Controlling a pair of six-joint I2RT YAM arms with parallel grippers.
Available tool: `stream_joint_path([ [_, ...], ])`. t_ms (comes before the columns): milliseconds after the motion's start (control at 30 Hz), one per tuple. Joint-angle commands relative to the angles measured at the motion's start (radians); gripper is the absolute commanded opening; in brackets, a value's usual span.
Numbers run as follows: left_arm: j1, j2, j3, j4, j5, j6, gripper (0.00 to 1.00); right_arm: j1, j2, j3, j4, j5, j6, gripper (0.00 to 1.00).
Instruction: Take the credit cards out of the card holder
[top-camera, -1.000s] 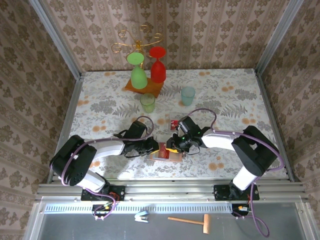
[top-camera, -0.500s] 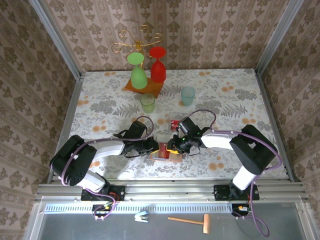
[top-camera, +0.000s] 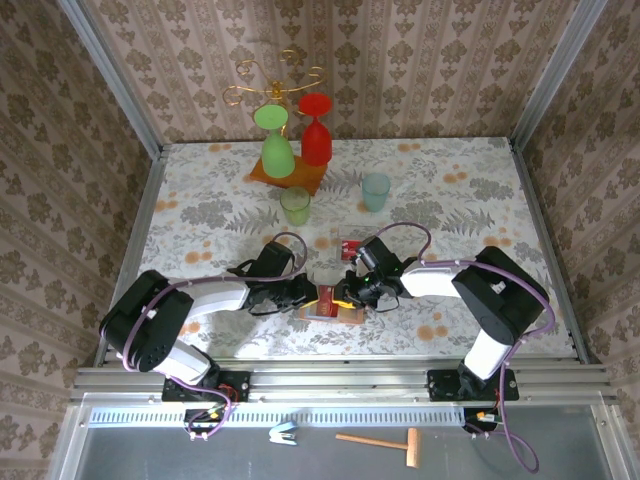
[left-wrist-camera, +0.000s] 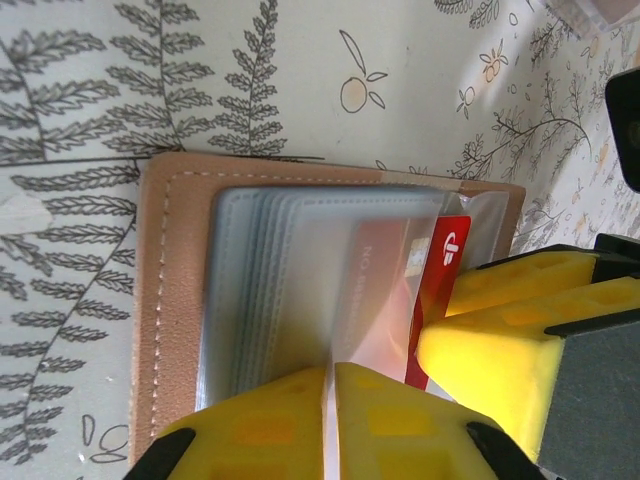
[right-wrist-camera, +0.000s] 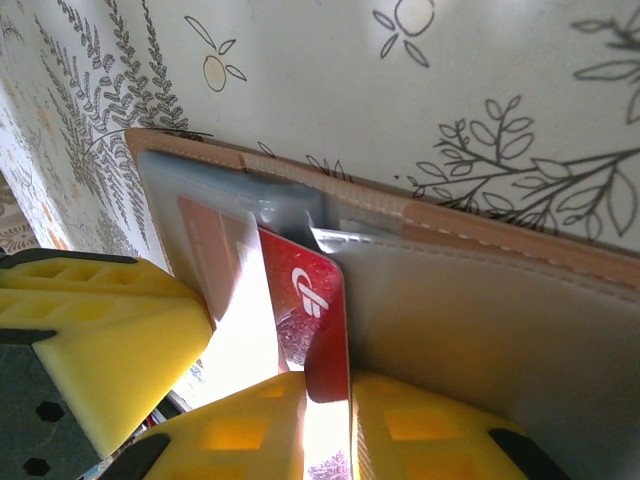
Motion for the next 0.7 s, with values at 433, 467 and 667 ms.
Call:
stream_joint_path([
  [433,-0.004,-0.004,-0.005,-0.059,-0.013,0.013,0.11,-0.022,-0.076,-0.023,-0.102,0.028,-0.048,0.08],
  [467,-0.005,-0.006,-0.006,-0.059,-0.014,0.012,0.12,-0.022,-0.087,-0.025,-0.112,0.03,-0.051,0.08],
  [667,-0.006,-0.023,-0.02,-0.054,-0.022,0.003,0.12,-0.029,-0.132,-0.037,-0.162,0.04,-0.072,0.08],
])
